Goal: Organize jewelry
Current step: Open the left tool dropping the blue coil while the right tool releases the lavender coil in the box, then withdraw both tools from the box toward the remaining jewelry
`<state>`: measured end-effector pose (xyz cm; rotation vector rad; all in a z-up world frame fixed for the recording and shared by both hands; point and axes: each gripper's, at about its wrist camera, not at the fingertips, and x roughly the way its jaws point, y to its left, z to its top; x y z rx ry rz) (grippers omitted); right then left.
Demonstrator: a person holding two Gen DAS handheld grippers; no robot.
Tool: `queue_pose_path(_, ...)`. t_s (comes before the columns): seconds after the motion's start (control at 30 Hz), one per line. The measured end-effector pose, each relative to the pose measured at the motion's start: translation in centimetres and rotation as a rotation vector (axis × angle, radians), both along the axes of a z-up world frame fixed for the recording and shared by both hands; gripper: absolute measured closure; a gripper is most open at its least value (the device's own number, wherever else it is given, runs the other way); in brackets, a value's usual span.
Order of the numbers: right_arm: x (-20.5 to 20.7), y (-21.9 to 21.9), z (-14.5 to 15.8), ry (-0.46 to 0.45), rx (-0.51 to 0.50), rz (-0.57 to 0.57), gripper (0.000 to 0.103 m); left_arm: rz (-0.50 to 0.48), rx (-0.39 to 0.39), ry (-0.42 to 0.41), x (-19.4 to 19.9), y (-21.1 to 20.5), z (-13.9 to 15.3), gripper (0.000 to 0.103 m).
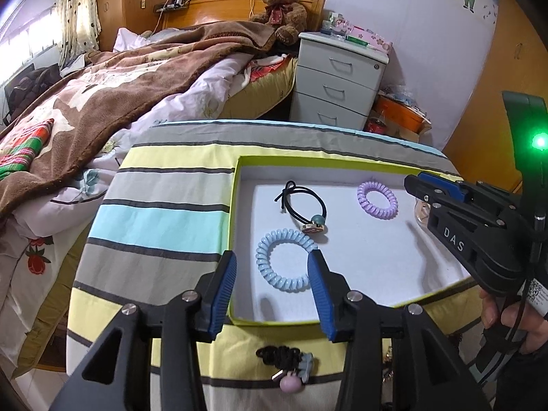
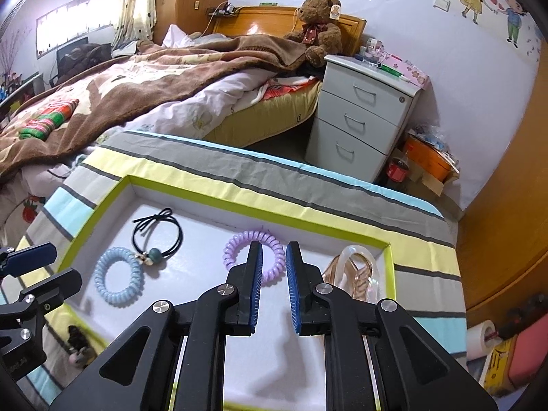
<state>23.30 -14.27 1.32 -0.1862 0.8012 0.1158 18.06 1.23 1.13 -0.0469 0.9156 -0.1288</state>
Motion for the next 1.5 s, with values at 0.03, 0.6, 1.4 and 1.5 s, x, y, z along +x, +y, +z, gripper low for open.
queue_pose_path(0.03, -0.4, 0.0, 0.2, -0.006, 0.003, -0.002, 0.088, -0.001, 0.0, -0.004, -0.3, 0.0, 0.2, 0.058)
queue_pose_path(0.6, -9.1, -2.9, 0.4, -0.05, 0.12, -0.015, 0.08, -0.052, -0.069, -0.05, -6.0, 1.1, 1.4, 0.05)
queue_pose_path(1.4, -12.7, -5.0, -5.4, 0.125, 0.219, -0.01, 0.056, -0.15, -0.151, 0.011, -11.2, 1.2, -2.3, 0.044)
queue_pose_path(1.5, -13.0, -4.4, -5.6, 0.12, 0.186, -0.009, 0.056, -0.142, -0.153, 0.02, -11.2, 1.5, -2.6, 0.044)
